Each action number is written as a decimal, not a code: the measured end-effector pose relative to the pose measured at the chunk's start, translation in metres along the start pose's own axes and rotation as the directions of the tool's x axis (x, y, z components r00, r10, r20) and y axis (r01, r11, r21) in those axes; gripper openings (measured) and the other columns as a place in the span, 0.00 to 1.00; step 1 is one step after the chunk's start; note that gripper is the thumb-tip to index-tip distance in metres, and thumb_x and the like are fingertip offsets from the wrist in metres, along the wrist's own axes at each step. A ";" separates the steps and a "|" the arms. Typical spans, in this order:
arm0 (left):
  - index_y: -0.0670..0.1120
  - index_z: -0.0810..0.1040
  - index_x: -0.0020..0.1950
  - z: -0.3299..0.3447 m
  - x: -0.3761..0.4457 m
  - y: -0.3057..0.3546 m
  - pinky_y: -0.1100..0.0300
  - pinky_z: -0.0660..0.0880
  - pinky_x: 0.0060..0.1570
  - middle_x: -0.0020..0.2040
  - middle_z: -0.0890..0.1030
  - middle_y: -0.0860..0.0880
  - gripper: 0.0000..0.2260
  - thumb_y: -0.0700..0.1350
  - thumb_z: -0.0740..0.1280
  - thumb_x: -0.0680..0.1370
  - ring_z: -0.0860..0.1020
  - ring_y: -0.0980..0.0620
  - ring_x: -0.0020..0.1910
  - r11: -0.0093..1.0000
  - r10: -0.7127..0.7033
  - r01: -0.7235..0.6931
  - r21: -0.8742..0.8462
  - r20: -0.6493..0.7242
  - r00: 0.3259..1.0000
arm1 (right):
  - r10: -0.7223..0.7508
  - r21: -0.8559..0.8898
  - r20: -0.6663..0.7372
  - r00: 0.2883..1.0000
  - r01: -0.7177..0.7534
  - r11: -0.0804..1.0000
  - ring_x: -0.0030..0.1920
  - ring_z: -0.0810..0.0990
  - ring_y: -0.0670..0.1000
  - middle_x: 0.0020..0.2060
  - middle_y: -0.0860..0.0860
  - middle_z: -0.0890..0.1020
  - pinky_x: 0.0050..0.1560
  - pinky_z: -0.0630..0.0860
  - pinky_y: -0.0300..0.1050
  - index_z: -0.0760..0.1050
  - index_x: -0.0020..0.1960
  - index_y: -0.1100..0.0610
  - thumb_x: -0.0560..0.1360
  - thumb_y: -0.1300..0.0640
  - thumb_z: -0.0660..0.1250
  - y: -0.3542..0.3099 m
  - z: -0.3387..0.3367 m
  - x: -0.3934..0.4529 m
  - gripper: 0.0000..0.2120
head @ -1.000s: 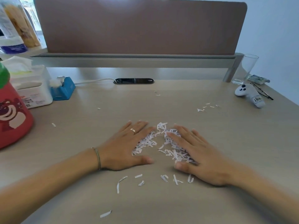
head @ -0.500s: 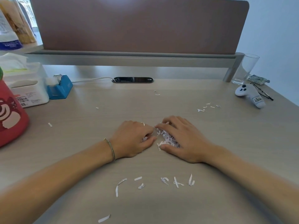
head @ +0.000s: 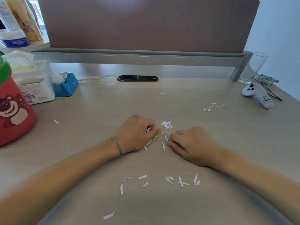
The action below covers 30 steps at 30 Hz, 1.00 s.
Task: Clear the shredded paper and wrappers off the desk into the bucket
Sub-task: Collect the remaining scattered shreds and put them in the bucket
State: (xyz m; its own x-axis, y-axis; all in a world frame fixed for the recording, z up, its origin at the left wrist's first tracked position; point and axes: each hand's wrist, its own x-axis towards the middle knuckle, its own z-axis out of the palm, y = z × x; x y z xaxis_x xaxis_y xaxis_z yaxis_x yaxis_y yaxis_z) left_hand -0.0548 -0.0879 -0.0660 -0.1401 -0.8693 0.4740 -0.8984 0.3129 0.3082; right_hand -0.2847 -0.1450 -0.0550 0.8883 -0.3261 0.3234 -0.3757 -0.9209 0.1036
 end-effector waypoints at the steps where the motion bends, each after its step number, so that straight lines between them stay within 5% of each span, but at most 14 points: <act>1: 0.49 0.61 0.30 -0.001 0.002 0.000 0.58 0.57 0.29 0.25 0.61 0.49 0.20 0.53 0.65 0.77 0.60 0.50 0.28 0.998 -0.044 0.043 -0.049 -0.018 0.999 | 0.007 -0.017 0.019 1.000 -0.007 1.000 0.24 0.72 0.58 0.26 0.50 0.75 0.26 0.57 0.42 0.65 0.35 0.52 0.79 0.47 0.57 0.001 0.001 0.004 0.16; 4: 0.48 0.61 0.29 -0.003 0.010 -0.004 0.61 0.59 0.29 0.26 0.62 0.49 0.21 0.53 0.65 0.78 0.61 0.52 0.29 0.970 -0.185 0.170 -0.173 -0.071 0.980 | 0.108 0.083 0.062 0.992 -0.113 0.990 0.29 0.74 0.60 0.28 0.53 0.78 0.29 0.61 0.47 0.64 0.35 0.53 0.81 0.46 0.57 0.004 0.007 0.023 0.18; 7: 0.46 0.61 0.28 -0.006 0.020 -0.010 0.59 0.60 0.30 0.25 0.61 0.51 0.23 0.51 0.66 0.79 0.60 0.54 0.27 0.891 -0.372 0.319 -0.321 -0.117 0.921 | 0.367 0.417 0.032 0.930 -0.346 0.841 0.28 0.70 0.50 0.25 0.50 0.73 0.33 0.65 0.48 0.67 0.32 0.56 0.81 0.50 0.63 0.006 0.011 0.052 0.21; 10: 0.47 0.62 0.28 -0.012 0.028 -0.016 0.58 0.60 0.32 0.26 0.62 0.51 0.23 0.49 0.67 0.79 0.61 0.53 0.27 0.707 -0.575 0.454 -0.543 -0.067 0.815 | 0.606 0.716 0.099 0.789 -0.479 0.507 0.25 0.60 0.46 0.22 0.45 0.63 0.30 0.59 0.44 0.61 0.29 0.53 0.80 0.51 0.65 0.007 0.007 0.082 0.24; 13: 0.45 0.66 0.33 -0.024 0.039 -0.018 0.58 0.61 0.34 0.30 0.64 0.45 0.18 0.49 0.69 0.78 0.63 0.50 0.28 0.381 -0.735 0.499 -0.778 0.073 0.674 | 0.689 0.895 0.303 0.658 -0.445 0.032 0.22 0.59 0.50 0.22 0.49 0.62 0.27 0.57 0.41 0.62 0.28 0.51 0.79 0.52 0.66 0.005 0.003 0.110 0.24; 15: 0.47 0.69 0.34 -0.037 0.047 -0.019 0.64 0.62 0.28 0.26 0.67 0.49 0.16 0.48 0.68 0.79 0.63 0.51 0.24 0.142 -0.770 0.477 -0.867 0.206 0.604 | 0.669 0.908 0.385 0.636 -0.393 -0.148 0.21 0.60 0.49 0.20 0.50 0.65 0.25 0.57 0.38 0.67 0.25 0.52 0.80 0.55 0.67 0.000 -0.002 0.130 0.25; 24: 0.50 0.60 0.30 -0.136 0.067 -0.054 0.67 0.58 0.12 0.20 0.63 0.53 0.21 0.47 0.58 0.84 0.61 0.58 0.15 -0.429 -0.602 0.131 -0.894 0.391 0.696 | 0.547 0.882 0.424 0.722 -0.193 -0.430 0.17 0.58 0.45 0.19 0.48 0.62 0.19 0.53 0.34 0.63 0.32 0.53 0.82 0.57 0.63 -0.035 -0.053 0.225 0.20; 27: 0.49 0.60 0.27 -0.182 0.066 -0.075 0.66 0.56 0.12 0.19 0.61 0.53 0.23 0.46 0.56 0.84 0.59 0.56 0.13 -0.495 -0.605 0.016 -0.869 0.358 0.711 | 0.499 0.865 0.407 0.765 -0.147 -0.479 0.18 0.56 0.45 0.20 0.47 0.60 0.19 0.52 0.34 0.62 0.33 0.52 0.82 0.58 0.63 -0.049 -0.070 0.263 0.20; 30: 0.51 0.58 0.32 -0.229 0.063 -0.088 0.65 0.56 0.11 0.19 0.61 0.53 0.20 0.45 0.56 0.83 0.58 0.56 0.13 -0.458 -0.657 -0.074 -0.886 0.282 0.699 | 0.451 0.851 0.402 0.797 -0.142 -0.506 0.17 0.55 0.45 0.20 0.47 0.60 0.17 0.52 0.35 0.62 0.31 0.52 0.82 0.57 0.63 -0.069 -0.087 0.301 0.21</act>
State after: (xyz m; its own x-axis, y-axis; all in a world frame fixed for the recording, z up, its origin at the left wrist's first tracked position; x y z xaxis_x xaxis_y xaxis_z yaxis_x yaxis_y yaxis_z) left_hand 0.1112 -0.0822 0.1255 0.3754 -0.9210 -0.1042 0.7907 0.2595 0.5544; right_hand -0.0145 -0.1612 0.1167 0.6448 -0.7608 -0.0732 0.2885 0.3310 -0.8984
